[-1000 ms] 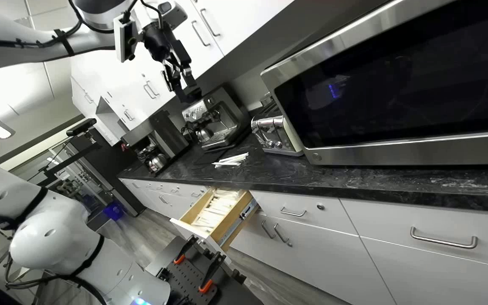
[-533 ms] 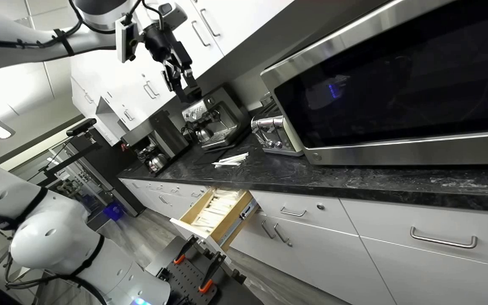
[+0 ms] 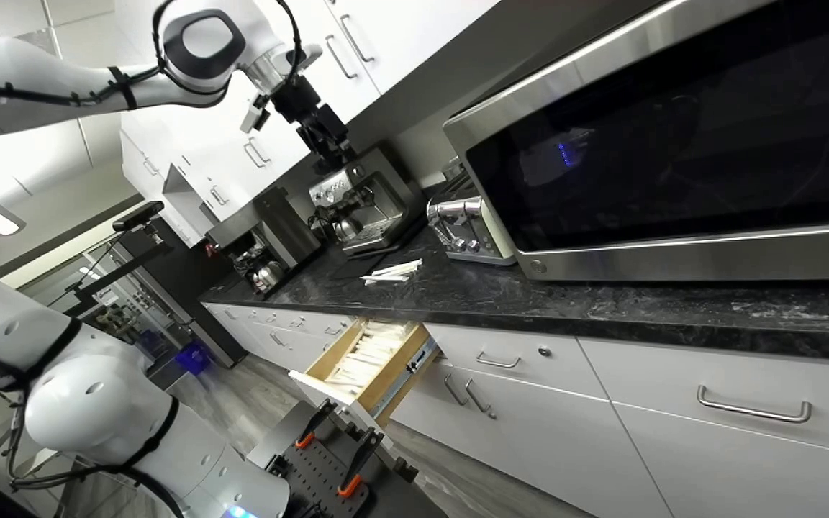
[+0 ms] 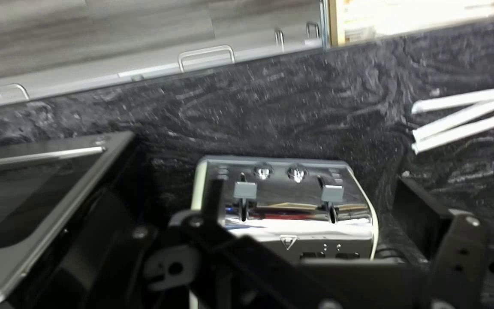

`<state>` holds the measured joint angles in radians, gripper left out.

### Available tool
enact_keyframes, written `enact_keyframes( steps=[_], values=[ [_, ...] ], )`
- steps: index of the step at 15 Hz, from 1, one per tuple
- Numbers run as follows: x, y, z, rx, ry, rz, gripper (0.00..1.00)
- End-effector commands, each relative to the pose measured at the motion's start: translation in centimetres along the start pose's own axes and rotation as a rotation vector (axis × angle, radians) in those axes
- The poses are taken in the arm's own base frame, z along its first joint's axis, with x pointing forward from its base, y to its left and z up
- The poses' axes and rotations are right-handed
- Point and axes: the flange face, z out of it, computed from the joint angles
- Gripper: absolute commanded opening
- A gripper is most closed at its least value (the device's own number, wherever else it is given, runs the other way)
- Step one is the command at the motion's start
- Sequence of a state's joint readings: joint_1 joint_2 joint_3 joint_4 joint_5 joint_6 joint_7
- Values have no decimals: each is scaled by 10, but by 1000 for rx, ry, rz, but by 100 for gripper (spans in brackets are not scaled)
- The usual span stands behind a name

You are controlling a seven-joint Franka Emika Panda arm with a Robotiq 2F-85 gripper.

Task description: Push down the left toaster lever

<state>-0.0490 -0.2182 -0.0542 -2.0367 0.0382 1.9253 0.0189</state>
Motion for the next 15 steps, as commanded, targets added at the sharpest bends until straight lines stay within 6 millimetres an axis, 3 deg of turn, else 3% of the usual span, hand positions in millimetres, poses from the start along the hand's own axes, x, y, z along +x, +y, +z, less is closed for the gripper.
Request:
enact_keyframes(
  steps=[1, 4, 12, 15],
  values=[
    [12, -32, 36, 24, 153, 80, 100],
    [13, -49, 68, -5, 226, 59, 100],
    [16, -49, 73, -9, 201, 45, 100],
    [22, -58, 93, -45, 174, 75, 100]
  ],
)
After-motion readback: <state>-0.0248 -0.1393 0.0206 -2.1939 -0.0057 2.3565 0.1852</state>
